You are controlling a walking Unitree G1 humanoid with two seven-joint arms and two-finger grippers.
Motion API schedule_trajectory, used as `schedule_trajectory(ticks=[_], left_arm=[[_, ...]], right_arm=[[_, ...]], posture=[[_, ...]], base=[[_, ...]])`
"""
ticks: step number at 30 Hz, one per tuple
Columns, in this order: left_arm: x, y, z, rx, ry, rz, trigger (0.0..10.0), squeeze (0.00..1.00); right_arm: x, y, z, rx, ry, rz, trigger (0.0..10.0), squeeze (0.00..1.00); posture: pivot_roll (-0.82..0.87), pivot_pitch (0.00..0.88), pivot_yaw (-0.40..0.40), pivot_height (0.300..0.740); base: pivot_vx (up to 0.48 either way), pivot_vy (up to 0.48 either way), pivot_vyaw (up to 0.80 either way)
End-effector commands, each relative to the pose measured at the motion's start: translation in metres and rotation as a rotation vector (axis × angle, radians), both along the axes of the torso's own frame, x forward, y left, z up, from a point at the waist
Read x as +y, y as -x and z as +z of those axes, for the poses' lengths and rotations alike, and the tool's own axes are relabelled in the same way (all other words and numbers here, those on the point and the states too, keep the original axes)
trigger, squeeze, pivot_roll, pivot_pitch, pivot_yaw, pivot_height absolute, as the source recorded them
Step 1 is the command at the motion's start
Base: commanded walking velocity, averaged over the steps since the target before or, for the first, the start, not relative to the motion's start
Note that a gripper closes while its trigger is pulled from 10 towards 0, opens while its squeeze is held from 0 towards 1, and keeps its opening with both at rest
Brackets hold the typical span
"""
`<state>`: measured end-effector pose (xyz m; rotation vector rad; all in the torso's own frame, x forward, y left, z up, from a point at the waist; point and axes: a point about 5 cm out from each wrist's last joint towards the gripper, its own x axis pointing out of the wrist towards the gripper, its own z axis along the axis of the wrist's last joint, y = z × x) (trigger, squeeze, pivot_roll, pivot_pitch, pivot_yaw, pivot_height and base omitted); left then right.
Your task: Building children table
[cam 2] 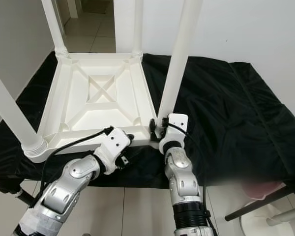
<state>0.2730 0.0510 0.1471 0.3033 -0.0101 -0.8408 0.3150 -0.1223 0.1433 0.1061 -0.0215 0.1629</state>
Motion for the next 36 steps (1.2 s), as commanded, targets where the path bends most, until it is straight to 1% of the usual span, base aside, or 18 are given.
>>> schedule_trajectory(ticks=[1, 2, 3, 5, 6, 7, 8, 10, 14, 16, 17, 21, 22, 24, 25, 26, 29, 36], left_arm=[[-0.001, -0.001, -0.001, -0.006, -0.007, 0.01, 10.0, 0.0], [-0.001, -0.001, -0.001, -0.006, -0.007, 0.01, 10.0, 0.0], [-0.001, -0.001, -0.001, -0.006, -0.006, 0.01, 10.0, 0.0], [-0.001, -0.001, -0.001, -0.01, -0.007, 0.011, 10.0, 0.0], [-0.001, -0.001, -0.001, -0.01, -0.007, 0.011, 10.0, 0.0], [0.0, -0.001, 0.0, -0.011, -0.007, 0.012, 10.0, 0.0], [0.0, -0.001, 0.0, -0.011, -0.007, 0.012, 10.0, 0.0], [0.0, -0.001, 0.0, -0.012, -0.007, 0.013, 10.0, 0.0], [-0.001, -0.001, -0.001, -0.01, -0.005, 0.012, 10.0, 0.0], [-0.001, 0.0, -0.002, -0.008, -0.006, 0.01, 10.0, 0.0], [-0.001, 0.0, -0.002, -0.008, -0.006, 0.01, 10.0, 0.0], [-0.002, -0.001, -0.001, -0.011, -0.007, 0.007, 10.0, 0.0], [-0.002, -0.002, 0.0, -0.013, -0.006, 0.008, 10.0, 0.0], [-0.002, -0.002, 0.0, -0.014, -0.006, 0.009, 10.0, 0.0], [-0.002, -0.002, 0.0, -0.014, -0.006, 0.011, 10.0, 0.0], [-0.001, -0.002, -0.001, -0.014, -0.006, 0.013, 10.0, 0.0], [0.0, -0.001, -0.001, -0.014, -0.006, 0.017, 10.0, 0.0], [0.0, -0.002, 0.0, -0.012, -0.007, 0.016, 10.0, 0.0]], right_arm=[[-0.002, 0.001, -0.009, 0.025, 0.012, 0.075, 10.0, 0.0], [-0.002, 0.001, -0.009, 0.025, 0.012, 0.075, 10.0, 0.0], [-0.005, 0.001, -0.01, 0.014, 0.041, 0.11, 10.0, 0.0], [-0.011, 0.003, -0.014, -0.022, 0.13, 0.248, 10.0, 0.0], [-0.011, 0.003, -0.014, -0.022, 0.13, 0.248, 10.0, 0.0], [-0.013, 0.004, -0.015, -0.035, 0.166, 0.303, 10.0, 0.0], [-0.013, 0.004, -0.015, -0.035, 0.166, 0.303, 10.0, 0.0], [-0.017, 0.003, -0.016, -0.032, 0.185, 0.358, 10.0, 0.0], [-0.024, -0.002, -0.009, -0.044, 0.175, 0.387, 10.0, 0.0], [-0.03, -0.008, -0.002, -0.064, 0.194, 0.425, 10.0, 0.0], [-0.03, -0.008, -0.002, -0.064, 0.194, 0.425, 10.0, 0.0], [-0.035, -0.016, 0.002, -0.075, 0.249, 0.463, 10.0, 0.0], [-0.036, -0.017, 0.001, -0.074, 0.252, 0.473, 7.0, 0.0], [-0.036, -0.017, 0.001, -0.072, 0.253, 0.48, 7.0, 0.0], [-0.036, -0.018, -0.002, -0.062, 0.261, 0.491, 2.5, 0.0], [-0.036, -0.017, -0.006, -0.049, 0.272, 0.496, 0.0, 0.0], [-0.037, -0.017, -0.012, -0.024, 0.281, 0.506, 0.0, 0.0], [-0.04, -0.018, -0.015, -0.017, 0.278, 0.506, 0.0, 0.0]], posture=[[0.01, 0.026, -0.054, 0.74], [0.01, 0.026, -0.054, 0.74], [0.01, 0.025, -0.054, 0.74], [0.02, 0.018, -0.059, 0.74], [0.02, 0.018, -0.059, 0.74], [0.02, 0.018, -0.059, 0.74], [0.02, 0.018, -0.059, 0.74], [0.02, 0.015, -0.061, 0.74], [0.02, 0.012, -0.059, 0.74], [0.02, 0.011, -0.057, 0.74], [0.02, 0.011, -0.057, 0.74], [0.02, 0.007, -0.06, 0.74], [0.02, 0.007, -0.06, 0.74], [0.02, 0.007, -0.06, 0.74], [0.02, 0.006, -0.063, 0.74], [0.02, 0.006, -0.063, 0.74], [0.02, 0.006, -0.063, 0.74], [0.03, 0.01, -0.057, 0.74]], base=[[0.0, 0.0, 0.0], [0.0, 0.0, 0.0], [0.0, 0.0, 0.0], [0.0, 0.0, 0.0], [0.0, 0.0, 0.0], [0.0, 0.0, 0.0], [0.0, 0.0, 0.0], [0.0, 0.0, 0.0], [0.0, 0.0, 0.0], [0.0, 0.0, 0.0], [0.0, 0.0, 0.0], [0.0, 0.0, 0.0], [0.0, 0.0, 0.0], [0.0, 0.0, 0.0], [0.0, 0.0, 0.0], [0.0, 0.0, 0.0], [0.0, 0.0, 0.0], [0.0, 0.0, 0.0]])
